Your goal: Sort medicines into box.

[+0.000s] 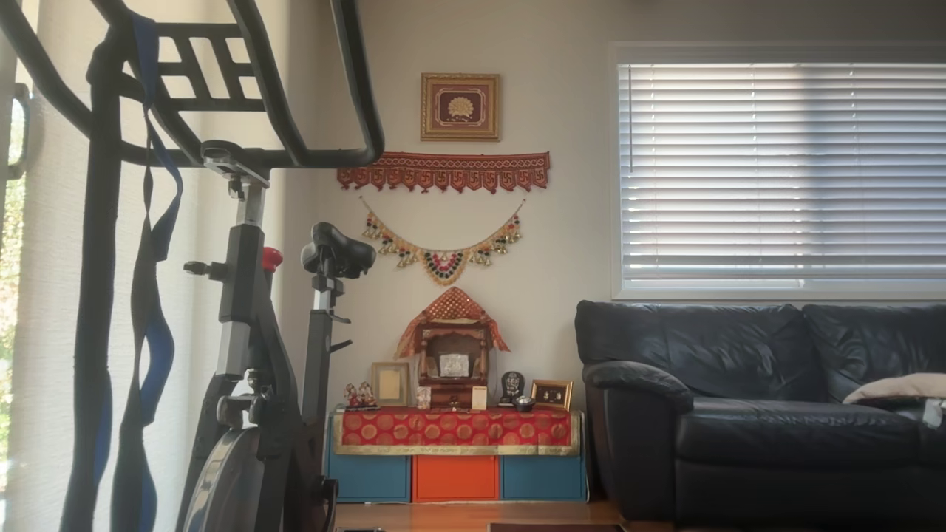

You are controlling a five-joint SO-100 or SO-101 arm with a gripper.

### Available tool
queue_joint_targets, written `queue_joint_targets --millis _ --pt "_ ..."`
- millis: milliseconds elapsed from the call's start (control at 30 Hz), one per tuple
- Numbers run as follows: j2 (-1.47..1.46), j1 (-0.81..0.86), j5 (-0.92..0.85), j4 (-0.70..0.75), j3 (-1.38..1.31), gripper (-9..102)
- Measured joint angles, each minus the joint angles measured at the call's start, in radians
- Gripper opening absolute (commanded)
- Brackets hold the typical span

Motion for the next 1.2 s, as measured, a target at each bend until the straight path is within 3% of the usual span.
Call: queue_joint_targets --millis 833,1200 --pt "0.018 -0.002 -0.006 0.051 0.011 8" --pt "0.018 -0.008 0.000 0.058 0.011 14"
